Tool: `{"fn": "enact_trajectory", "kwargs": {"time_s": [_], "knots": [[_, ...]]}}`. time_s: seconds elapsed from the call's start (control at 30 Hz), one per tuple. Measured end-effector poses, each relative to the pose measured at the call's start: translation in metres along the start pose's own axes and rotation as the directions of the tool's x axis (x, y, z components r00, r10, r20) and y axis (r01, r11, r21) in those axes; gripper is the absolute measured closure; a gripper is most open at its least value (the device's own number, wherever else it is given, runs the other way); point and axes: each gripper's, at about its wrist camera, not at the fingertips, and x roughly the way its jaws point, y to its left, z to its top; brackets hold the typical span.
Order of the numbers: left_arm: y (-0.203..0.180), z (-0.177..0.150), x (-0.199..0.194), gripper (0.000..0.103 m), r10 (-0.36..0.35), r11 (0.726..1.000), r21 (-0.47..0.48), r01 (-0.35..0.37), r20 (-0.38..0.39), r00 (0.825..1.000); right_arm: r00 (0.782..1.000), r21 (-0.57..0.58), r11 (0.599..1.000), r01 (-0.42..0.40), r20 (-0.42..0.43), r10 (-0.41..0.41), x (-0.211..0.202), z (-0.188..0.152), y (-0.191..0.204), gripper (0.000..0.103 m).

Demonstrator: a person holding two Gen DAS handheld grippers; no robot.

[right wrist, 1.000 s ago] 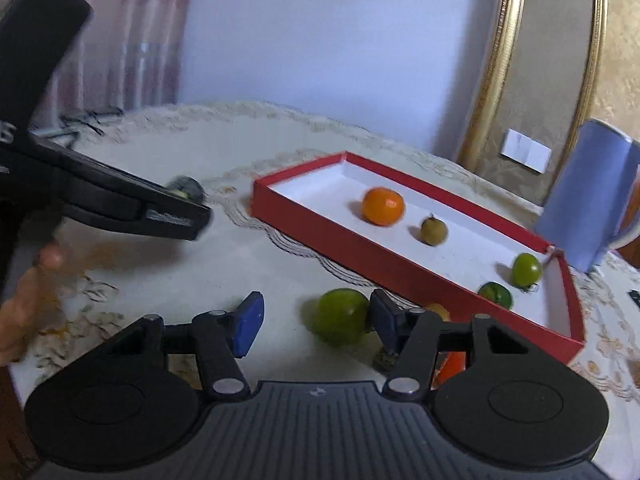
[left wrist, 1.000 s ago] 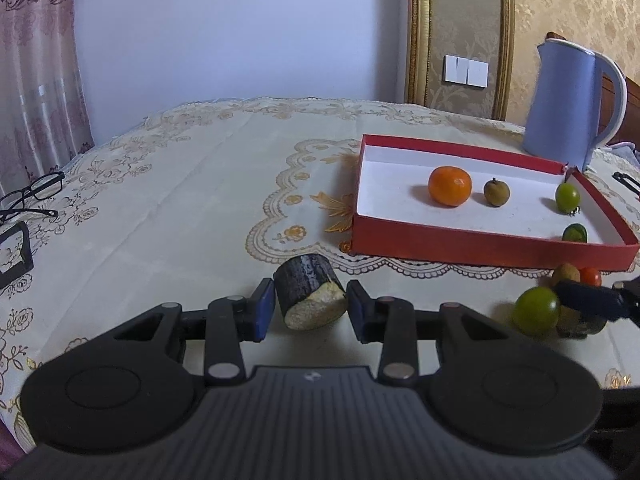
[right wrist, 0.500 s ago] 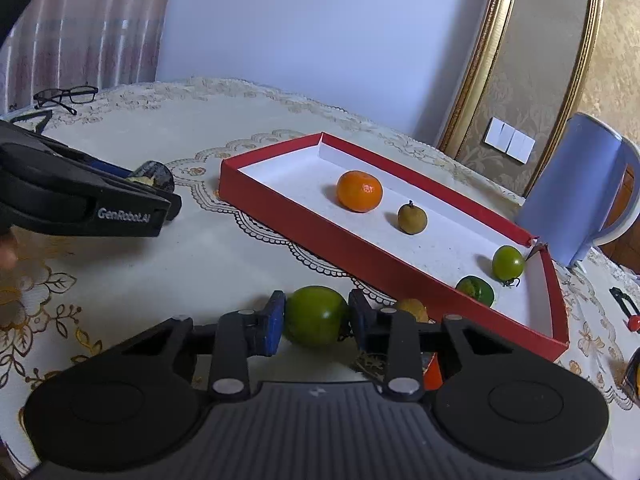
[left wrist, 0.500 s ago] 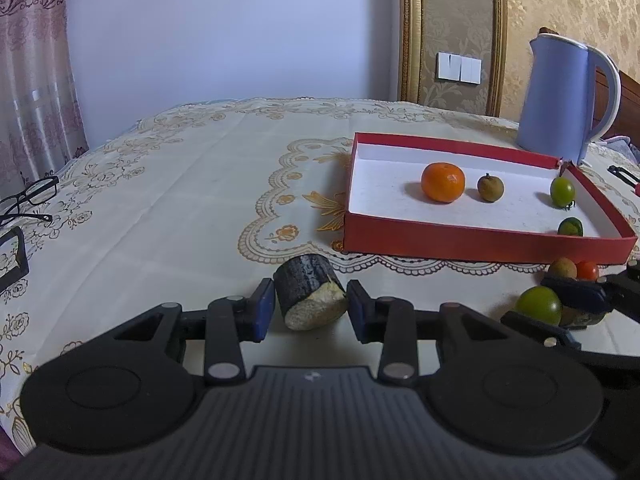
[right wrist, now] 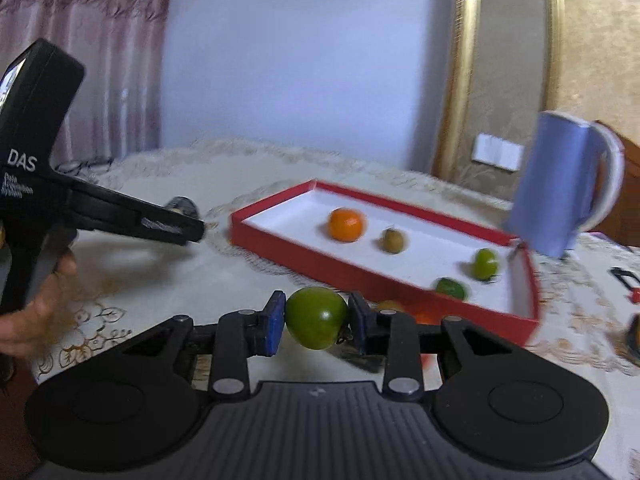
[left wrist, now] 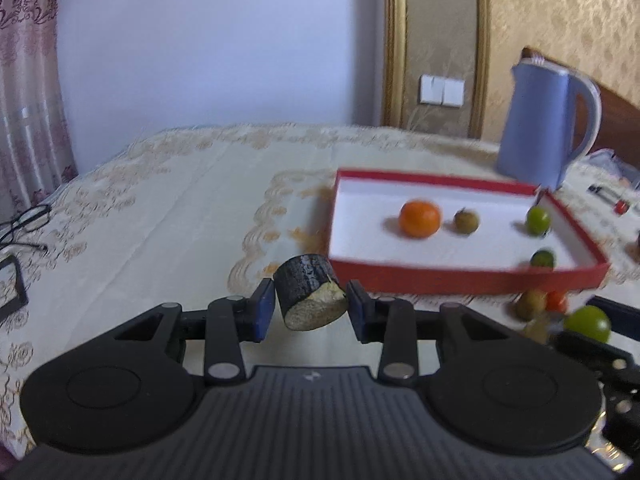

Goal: Organize fruits
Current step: 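Carry the eggplant slice into the tray and open the left gripper while the right gripper carries the tomato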

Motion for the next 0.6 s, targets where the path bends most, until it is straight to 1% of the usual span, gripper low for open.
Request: {"fn": "enact_trajectory", "kwargs": {"time_s": [0.1,0.17,0.3,0.43,0.6], "knots": [[-0.004,0.014,-0.006,0.068,-0.059,0.998,-0.006,0.059,0.026,0.998,0.998,0.057,0.997,0.046,0.039,-0.048,-0.017,-0.001,-0.022,0.07],[-0.013,0.022,-0.01,0.068,-0.087,0.996,0.009,0.087,0.053,0.995,0.995,0.097,0.992,0.077,0.058,-0.083,-0.025,-0.003,-0.036,0.07],[-0.037,0.031,-0.012,0.068,-0.112,0.993,0.059,0.107,0.089,0.99,0.99,0.152,0.983,0.108,0.074,-0.12,-0.033,-0.009,-0.055,0.07],[-0.061,0.035,-0.003,0.068,-0.14,0.987,0.09,0.133,0.08,0.987,0.988,0.175,0.977,0.12,0.079,-0.135,-0.037,-0.017,-0.063,0.07],[-0.086,0.039,0.012,0.067,-0.14,0.982,0.136,0.129,0.076,0.987,0.984,0.208,0.968,0.14,0.082,-0.16,-0.038,-0.024,-0.07,0.07]]}}
